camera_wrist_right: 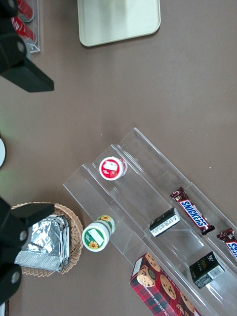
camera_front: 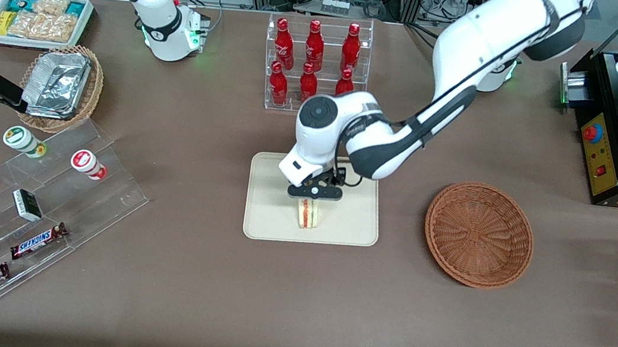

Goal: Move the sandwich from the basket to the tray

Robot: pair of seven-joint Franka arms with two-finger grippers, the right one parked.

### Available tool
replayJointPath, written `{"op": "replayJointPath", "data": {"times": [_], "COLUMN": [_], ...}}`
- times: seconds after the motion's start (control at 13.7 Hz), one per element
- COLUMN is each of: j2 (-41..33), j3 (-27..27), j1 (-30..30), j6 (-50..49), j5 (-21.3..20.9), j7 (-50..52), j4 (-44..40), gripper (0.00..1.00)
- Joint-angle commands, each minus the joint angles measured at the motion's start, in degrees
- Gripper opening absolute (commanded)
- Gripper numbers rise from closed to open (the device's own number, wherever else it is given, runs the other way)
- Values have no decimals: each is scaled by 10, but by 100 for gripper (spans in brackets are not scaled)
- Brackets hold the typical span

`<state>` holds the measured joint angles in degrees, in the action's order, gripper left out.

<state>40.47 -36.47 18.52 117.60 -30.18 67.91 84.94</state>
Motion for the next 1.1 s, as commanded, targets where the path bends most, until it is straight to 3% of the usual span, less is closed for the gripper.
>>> {"op": "replayJointPath", "data": {"times": [0.0,0.44,0.88,1.02], "j2": [-101,-212,-328,-354], "j3": [10,10,13,15], "j1": [1,-99,-252,-297], "j6": [-53,-148,-257,-299], "j5": [52,129,249,266], "j7": [24,-5,-230,-312], "j4": [15,17,13,15], "gripper": [100,100,100,100]}}
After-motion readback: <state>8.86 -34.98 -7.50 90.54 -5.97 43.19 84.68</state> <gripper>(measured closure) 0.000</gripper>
